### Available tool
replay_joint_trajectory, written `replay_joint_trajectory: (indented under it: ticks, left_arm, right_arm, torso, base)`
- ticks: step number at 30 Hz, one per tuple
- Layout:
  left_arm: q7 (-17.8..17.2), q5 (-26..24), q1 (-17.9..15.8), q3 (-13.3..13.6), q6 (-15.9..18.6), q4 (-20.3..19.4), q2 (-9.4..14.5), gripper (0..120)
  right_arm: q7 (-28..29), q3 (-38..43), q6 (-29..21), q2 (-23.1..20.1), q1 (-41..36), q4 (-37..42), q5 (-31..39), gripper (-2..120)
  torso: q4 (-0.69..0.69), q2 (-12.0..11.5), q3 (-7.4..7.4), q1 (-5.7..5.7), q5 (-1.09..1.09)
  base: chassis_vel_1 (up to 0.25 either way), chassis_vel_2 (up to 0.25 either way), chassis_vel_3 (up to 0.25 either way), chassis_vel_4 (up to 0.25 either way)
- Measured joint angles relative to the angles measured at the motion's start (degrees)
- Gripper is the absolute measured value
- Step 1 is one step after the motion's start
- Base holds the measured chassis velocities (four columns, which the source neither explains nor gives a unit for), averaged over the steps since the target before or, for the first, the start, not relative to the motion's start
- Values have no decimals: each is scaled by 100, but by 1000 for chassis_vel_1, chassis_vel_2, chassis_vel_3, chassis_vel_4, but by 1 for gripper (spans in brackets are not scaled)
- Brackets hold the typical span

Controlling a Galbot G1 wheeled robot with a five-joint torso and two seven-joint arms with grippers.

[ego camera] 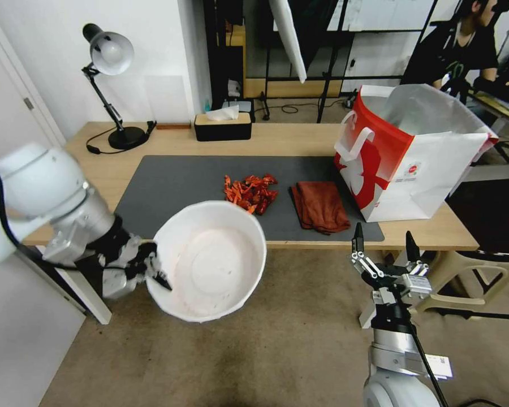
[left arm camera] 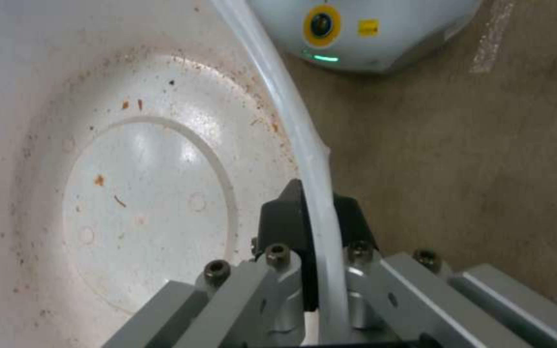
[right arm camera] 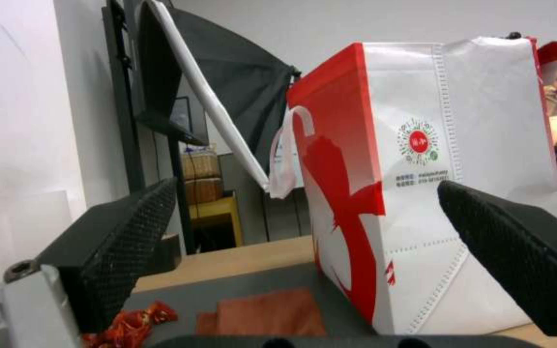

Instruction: Sweep shrimp from table into container with towel, then put container into takeout bag.

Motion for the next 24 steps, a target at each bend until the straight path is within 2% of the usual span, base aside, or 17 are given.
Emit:
replay_joint_trajectory:
  ticks: [1, 2, 3, 4, 5, 7, 10, 12, 13, 14, 15, 16, 18, 19, 20, 23, 24]
  left_arm:
    - [0, 89, 494, -483, -39, -83, 102, 0]
    - [0, 141, 777, -719, -58, -125, 158, 0]
    - [1, 262, 1261, -980, -122, -212, 277, 0]
    - [1, 262, 1261, -980, -122, -212, 277, 0]
    - [2, 328, 1442, -1037, -161, -258, 304, 0]
    - [2, 476, 1564, -1095, -202, -325, 250, 0]
    - [2, 595, 1645, -1112, -243, -387, 199, 0]
    - [3, 740, 2053, -1329, -297, -485, 161, 0]
    - [3, 740, 2053, -1329, -297, -485, 161, 0]
    - [3, 871, 2257, -1461, -352, -512, 121, 0]
    - [4, 1127, 2610, -1718, -491, -524, -2, 0]
    - [4, 1224, 2721, -1800, -539, -523, -66, 0]
    - [5, 1310, 2809, -1869, -577, -519, -122, 0]
    - [6, 1491, 2946, -1969, -659, -492, -245, 0]
    - [6, 1491, 2946, -1969, -659, -492, -245, 0]
    - [6, 1713, 3054, -2003, -812, -317, -536, 0]
    - [6, 1713, 3054, -2003, -812, -317, -536, 0]
  right_arm:
    - [-2, -17, 1, 12, 7, -12, -25, 100]
    - [-2, -26, 2, 23, 13, -18, -38, 100]
    - [-4, -35, 3, 40, 35, -40, -57, 100]
    - [-4, -35, 3, 40, 35, -40, -57, 100]
    - [-4, -35, 3, 52, 54, -50, -60, 100]
    - [-4, -28, -10, 57, 71, -38, -61, 100]
    - [-4, -18, -26, 51, 73, -2, -59, 100]
    - [-4, -6, -36, 45, 64, 38, -58, 100]
    - [-4, -6, -36, 45, 64, 38, -58, 100]
    - [-3, -5, -36, 45, 53, 45, -61, 100]
    - [-3, -2, -33, 48, 33, 53, -73, 100]
    - [-3, 0, -31, 49, 24, 54, -77, 100]
    - [-3, 3, -30, 52, 18, 56, -78, 100]
    - [-3, 13, -24, 60, 8, 57, -82, 100]
    - [-3, 13, -24, 60, 8, 57, -82, 100]
    - [-4, 51, -2, 100, -43, 66, -109, 100]
    - [-4, 51, -2, 100, -43, 66, -109, 100]
  torso:
    - [-1, 0, -1, 0, 1]
    - [1, 0, 0, 0, 1]
    - [3, 0, 0, 0, -1]
    - [3, 0, 0, 0, -1]
    - [1, 0, 0, 0, 1]
    - [-1, 0, 0, 1, 1]
    - [-2, 0, 0, 1, 1]
    - [0, 0, 0, 1, 1]
    - [0, 0, 0, 1, 1]
    - [1, 0, 0, 1, 1]
    - [0, 0, 0, 1, 2]
    - [0, 0, 0, 1, 1]
    - [0, 0, 0, 1, 1]
    - [1, 0, 0, 1, 2]
    - [1, 0, 0, 1, 2]
    - [-1, 0, 0, 1, 1]
    - [-1, 0, 0, 1, 1]
  base:
    - [0, 0, 0, 0]
    - [0, 0, 0, 0]
    - [0, 0, 0, 0]
    - [0, 0, 0, 0]
    - [0, 0, 0, 0]
    - [0, 0, 0, 0]
    - [0, 0, 0, 0]
    - [0, 0, 0, 0]
    - [0, 0, 0, 0]
    - [0, 0, 0, 0]
    - [0, 0, 0, 0]
    - [0, 0, 0, 0]
    - [0, 0, 0, 0]
    - [0, 0, 0, 0]
    - [0, 0, 0, 0]
    - [0, 0, 0, 0]
    - [0, 0, 0, 0]
